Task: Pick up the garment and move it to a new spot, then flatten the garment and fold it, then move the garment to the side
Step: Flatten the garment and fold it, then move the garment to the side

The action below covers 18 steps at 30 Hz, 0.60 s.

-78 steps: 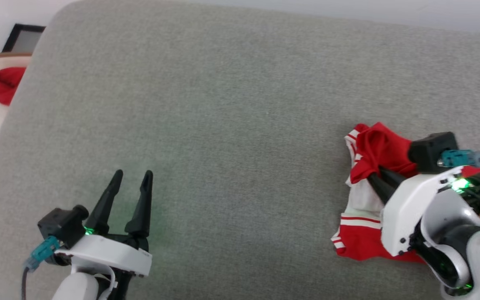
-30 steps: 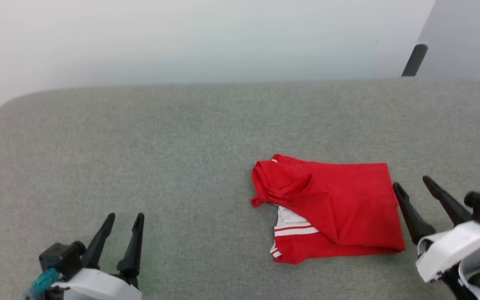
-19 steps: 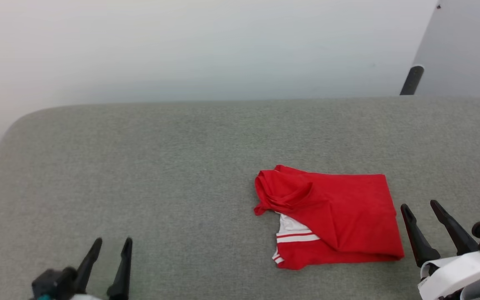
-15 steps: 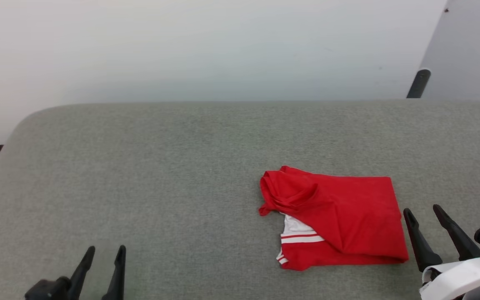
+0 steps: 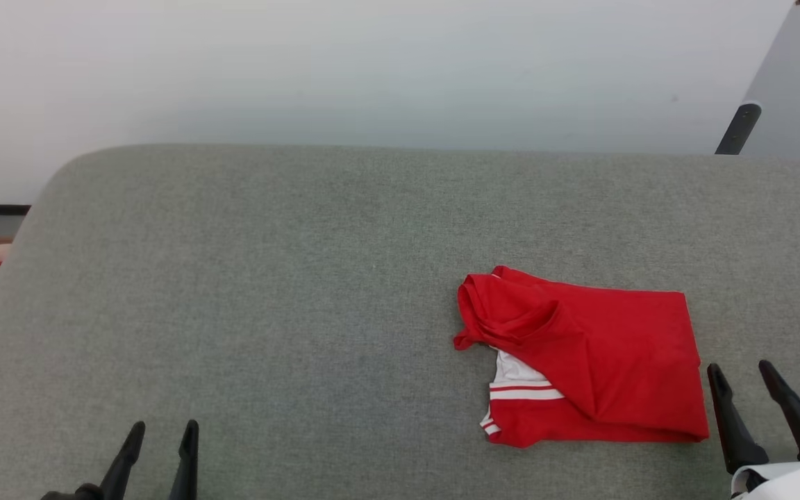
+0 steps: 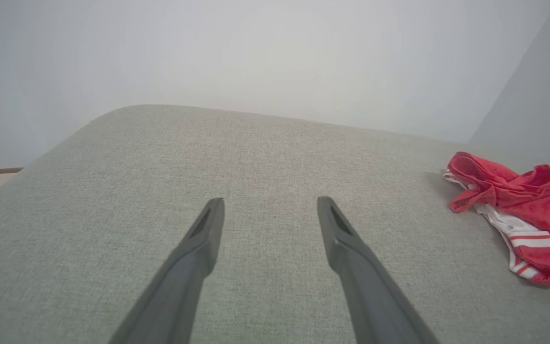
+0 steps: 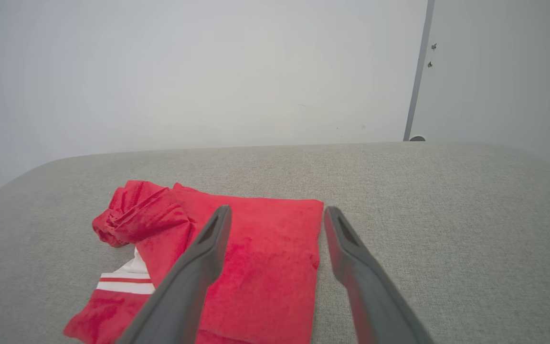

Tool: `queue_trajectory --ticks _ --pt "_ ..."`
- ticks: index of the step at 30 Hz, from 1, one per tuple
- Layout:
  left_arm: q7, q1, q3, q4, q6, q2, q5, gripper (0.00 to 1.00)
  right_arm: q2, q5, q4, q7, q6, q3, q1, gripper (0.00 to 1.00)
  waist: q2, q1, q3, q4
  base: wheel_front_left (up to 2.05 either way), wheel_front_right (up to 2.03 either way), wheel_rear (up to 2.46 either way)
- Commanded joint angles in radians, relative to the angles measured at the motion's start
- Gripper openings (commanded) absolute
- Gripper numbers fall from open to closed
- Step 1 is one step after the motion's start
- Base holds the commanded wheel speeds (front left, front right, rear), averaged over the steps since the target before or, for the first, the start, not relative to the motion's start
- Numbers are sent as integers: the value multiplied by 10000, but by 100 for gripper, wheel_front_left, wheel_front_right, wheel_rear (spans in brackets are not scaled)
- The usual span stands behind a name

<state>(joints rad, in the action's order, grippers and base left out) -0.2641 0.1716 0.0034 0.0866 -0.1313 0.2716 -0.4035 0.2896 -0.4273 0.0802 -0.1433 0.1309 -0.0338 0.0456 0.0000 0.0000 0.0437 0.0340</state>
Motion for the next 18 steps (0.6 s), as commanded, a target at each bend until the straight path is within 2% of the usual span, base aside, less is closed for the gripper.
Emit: queue_trajectory --ticks 1,18 --pt "13 85 23 -79 15 -13 32 100 -68 70 -73 39 -5 87 106 100 0 0 28 9 0 0 0" --pt "13 -54 -294 -104 15 58 -20 100 -222 -1 -109 276 -5 26 176 100 0 0 -134 -33 0 0 0"
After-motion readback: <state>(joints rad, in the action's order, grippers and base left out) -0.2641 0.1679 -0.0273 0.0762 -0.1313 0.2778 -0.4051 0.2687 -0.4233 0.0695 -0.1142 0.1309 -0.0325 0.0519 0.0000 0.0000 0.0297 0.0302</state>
